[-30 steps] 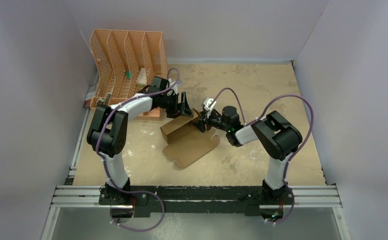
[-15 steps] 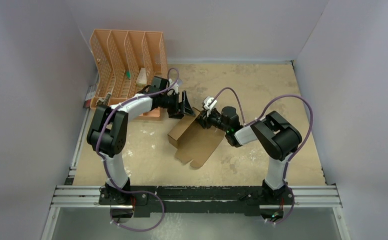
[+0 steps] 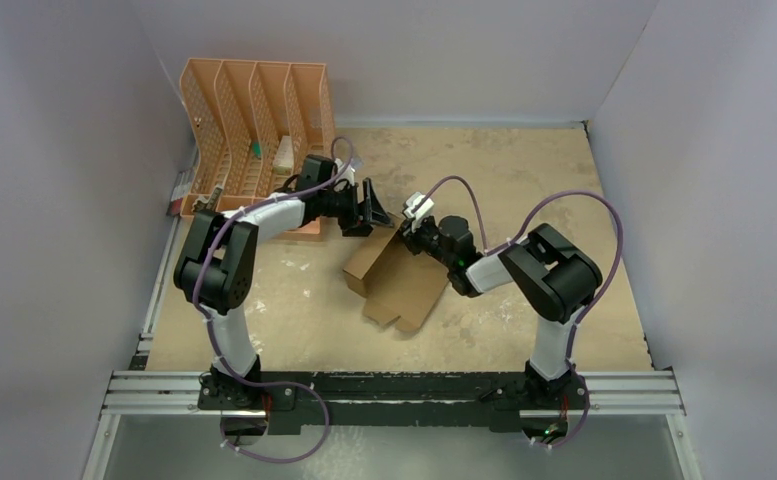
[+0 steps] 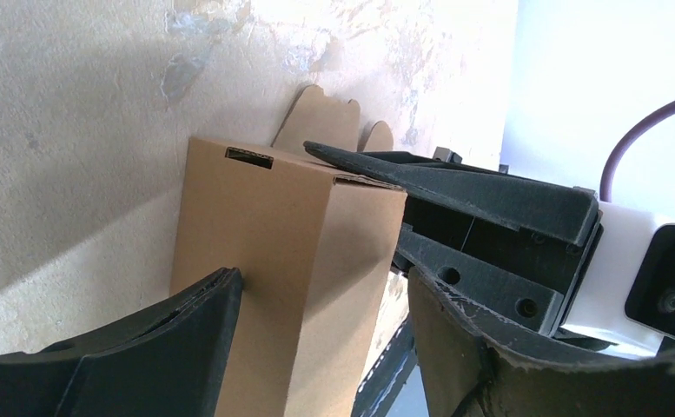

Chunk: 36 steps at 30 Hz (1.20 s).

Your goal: Fold the paper box

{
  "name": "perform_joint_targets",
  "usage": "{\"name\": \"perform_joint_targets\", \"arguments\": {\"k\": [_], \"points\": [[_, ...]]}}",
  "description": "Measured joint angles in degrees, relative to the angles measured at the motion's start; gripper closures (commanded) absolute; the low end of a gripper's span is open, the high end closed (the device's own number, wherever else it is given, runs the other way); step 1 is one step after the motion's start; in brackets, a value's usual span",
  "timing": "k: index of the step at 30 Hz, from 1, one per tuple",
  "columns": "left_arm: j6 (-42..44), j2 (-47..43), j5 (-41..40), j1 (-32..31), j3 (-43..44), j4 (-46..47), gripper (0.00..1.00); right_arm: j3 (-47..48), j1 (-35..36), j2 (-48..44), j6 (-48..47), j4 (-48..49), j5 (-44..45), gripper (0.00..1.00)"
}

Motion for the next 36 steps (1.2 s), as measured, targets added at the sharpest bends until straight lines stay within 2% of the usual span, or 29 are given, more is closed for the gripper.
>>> {"name": "perform_joint_targets", "arguments": {"k": [5,10,26,36], "points": [[-3.69,0.00,-0.11,0.04,-1.44,4.63,0.31,0.24,0.52,-0.02,0.79,-0.39,3.69,0.88],[-5.60,0.00,-0.98,0.04,-2.05,7.08,0.31,2.08,1.42,-0.04,2.19,-3.21,7.96,0.90],[-13.22,-1.27,-5.20,-1.29,-5.68,16.28,0.31,5.84,2.86,-1.49,7.23,-12.41,17.42,0.88],[-16.87,-2.01,-8.59,-3.91,-6.67,18.95,0.31,7.43,2.78,-4.26,9.27,-20.17,21.20,0.69]]}}
